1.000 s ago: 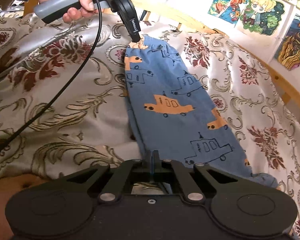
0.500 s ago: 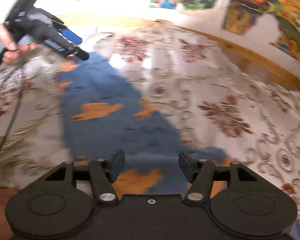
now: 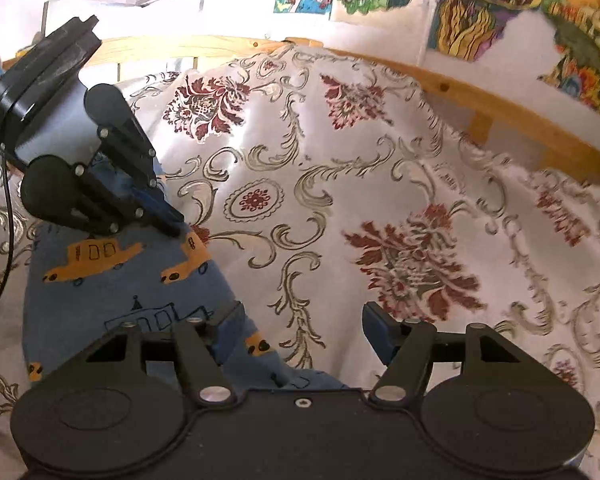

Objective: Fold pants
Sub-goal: 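Lay the hem onto the waistband with the right gripper while the left gripper holds the waistband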

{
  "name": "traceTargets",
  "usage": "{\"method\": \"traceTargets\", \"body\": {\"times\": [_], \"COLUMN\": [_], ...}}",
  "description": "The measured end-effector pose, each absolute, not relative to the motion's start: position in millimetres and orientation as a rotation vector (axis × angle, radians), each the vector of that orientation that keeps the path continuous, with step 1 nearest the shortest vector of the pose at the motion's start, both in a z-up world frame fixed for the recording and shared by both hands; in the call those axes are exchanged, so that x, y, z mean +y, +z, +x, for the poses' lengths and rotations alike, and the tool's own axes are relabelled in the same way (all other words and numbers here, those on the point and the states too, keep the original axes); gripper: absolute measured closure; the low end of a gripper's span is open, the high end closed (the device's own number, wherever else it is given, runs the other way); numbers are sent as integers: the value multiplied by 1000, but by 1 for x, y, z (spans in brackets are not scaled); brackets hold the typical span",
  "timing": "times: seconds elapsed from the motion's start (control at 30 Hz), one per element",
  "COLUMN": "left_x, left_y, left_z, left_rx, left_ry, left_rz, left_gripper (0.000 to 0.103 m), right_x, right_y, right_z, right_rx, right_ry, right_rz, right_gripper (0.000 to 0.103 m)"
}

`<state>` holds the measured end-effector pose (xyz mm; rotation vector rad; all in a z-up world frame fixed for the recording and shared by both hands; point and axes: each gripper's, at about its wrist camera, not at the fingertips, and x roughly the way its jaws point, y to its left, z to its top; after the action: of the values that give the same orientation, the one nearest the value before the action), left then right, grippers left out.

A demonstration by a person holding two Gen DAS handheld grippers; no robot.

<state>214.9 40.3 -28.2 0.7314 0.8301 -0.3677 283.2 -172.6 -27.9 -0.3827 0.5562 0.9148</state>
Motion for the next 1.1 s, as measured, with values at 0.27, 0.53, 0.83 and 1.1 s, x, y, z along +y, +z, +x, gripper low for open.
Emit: {"method": "traceTargets", "body": {"times": [0.27,0.53,0.83,1.1], "left_x": [48,52,57,50], "left_y": [-24,-19,-19,-33], "left_z": [189,176,148,141], "left_rx": [817,767,794,809], "left_ry": [-407,-388,-406,-392], "left_rz": [671,613,548,576], "left_gripper": [100,100,100,100], "right_x": [-159,-144,-150,-148], "right_y": [-31,-38,-30,-22], "right_z": [310,276,213,258], "right_rx": [698,653,657,818], "right_ry": [1102,1162,1260,1280], "right_rz": [-270,-442,-503,-240], "right_gripper": [40,102,102,75]}}
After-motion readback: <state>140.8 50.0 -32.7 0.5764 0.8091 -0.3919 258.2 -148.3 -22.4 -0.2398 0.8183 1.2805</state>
